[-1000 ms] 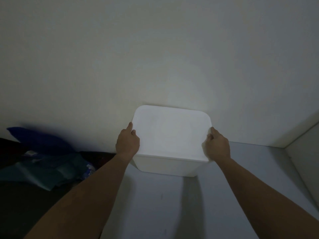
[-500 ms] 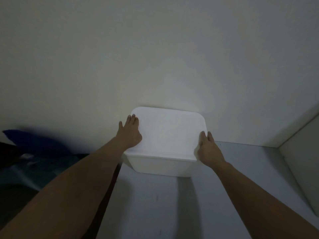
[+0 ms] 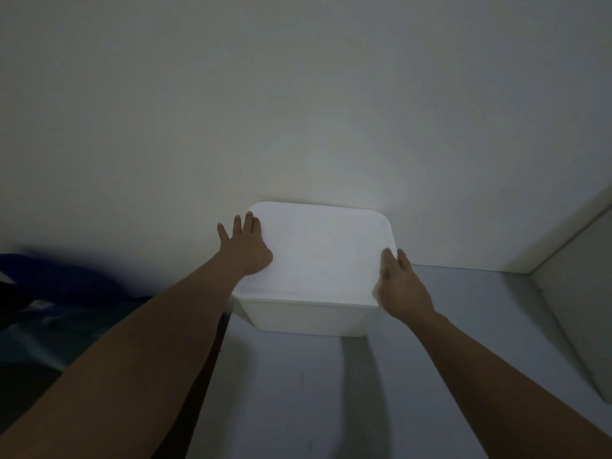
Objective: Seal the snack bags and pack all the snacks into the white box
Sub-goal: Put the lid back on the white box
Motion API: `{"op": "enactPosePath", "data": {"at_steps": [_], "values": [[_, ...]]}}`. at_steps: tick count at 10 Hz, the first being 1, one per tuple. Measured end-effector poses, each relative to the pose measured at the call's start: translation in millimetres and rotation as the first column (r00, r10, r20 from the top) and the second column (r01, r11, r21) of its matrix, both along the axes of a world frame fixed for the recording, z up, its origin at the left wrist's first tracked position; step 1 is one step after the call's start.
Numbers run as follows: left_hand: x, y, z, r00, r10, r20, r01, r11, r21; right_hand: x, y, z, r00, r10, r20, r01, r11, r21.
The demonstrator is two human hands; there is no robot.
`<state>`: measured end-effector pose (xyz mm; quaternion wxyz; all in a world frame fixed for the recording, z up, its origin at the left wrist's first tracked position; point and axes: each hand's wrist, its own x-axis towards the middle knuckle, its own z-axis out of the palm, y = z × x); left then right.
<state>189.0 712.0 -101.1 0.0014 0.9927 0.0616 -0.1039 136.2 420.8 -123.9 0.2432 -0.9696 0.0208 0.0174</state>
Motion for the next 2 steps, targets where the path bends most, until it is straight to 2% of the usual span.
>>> {"op": "enactPosePath", "data": {"at_steps": [1,2], "values": [[-22.4,-11.3,-5.9,0.993,-0.056,0.103,0.044,0.993,0.111,-10.4,-1.1,1.8,0.984,-0.007,0.176,0.008,1.000,-0.004],[-58.4,-24.9,-13.8,0.963,-0.094,0.252,0.081,0.995,0.064,-28.3,-6.2,-1.7,0.987,-0.025,0.161,0.013,0.997,0.078]]}}
